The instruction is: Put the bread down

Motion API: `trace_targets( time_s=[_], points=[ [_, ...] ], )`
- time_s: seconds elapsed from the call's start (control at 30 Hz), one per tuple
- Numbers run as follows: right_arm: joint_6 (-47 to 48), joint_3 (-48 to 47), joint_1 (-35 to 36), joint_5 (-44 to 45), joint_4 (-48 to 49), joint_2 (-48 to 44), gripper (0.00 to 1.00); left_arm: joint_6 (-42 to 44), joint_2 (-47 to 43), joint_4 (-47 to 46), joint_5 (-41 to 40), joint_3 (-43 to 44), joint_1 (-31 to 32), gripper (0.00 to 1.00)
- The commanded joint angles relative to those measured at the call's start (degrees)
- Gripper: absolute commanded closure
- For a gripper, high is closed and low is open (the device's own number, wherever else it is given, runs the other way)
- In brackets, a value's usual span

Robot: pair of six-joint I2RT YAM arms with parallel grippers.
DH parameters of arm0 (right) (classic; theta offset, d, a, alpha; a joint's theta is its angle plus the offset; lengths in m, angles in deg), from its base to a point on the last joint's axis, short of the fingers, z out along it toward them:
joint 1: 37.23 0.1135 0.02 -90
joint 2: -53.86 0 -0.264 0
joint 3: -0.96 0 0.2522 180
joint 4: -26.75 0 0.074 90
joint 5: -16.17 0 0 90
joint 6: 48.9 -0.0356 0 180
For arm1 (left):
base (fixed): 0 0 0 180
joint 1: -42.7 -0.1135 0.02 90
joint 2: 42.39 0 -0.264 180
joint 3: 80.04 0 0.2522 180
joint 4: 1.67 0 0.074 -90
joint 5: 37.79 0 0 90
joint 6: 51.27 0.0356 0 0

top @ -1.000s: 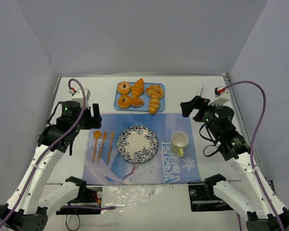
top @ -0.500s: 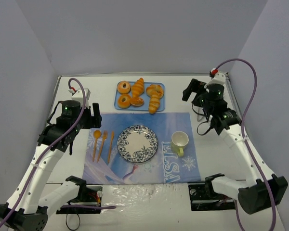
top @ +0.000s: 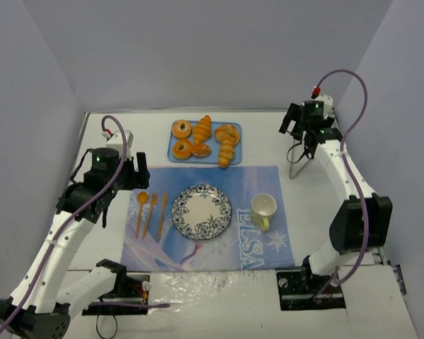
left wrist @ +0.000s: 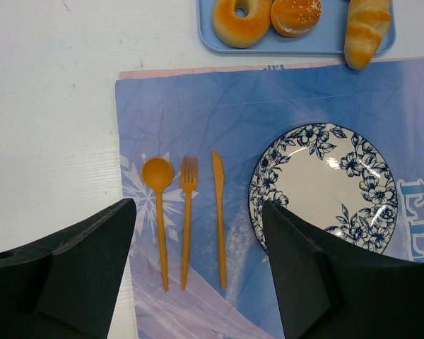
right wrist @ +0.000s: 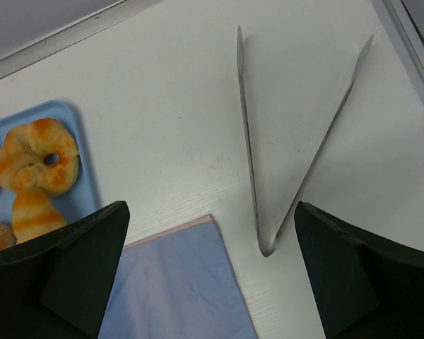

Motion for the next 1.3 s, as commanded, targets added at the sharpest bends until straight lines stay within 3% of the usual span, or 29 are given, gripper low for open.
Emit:
trace_targets(
  time_s=[0.0, 0.57, 1.27],
  points=[
    [1.9, -5.4, -2.6, 2.9, 0.1, 4.8, 0.00, -0.2, -0.1, -2.4, -0.8, 1.4, 0.3, 0.31],
    [4.1, -3.5, -7.5, -0.6, 0.1, 18.3, 0.00, -0.2, 0.1, -2.4, -0.8, 1.4, 0.3, 0.31],
    [2.4, -2.9, -7.8, -2.3, 2.3, 25.3, 0.00, -0.2, 0.6, -2.4, -0.9, 1.4, 0.3, 0.31]
  ],
)
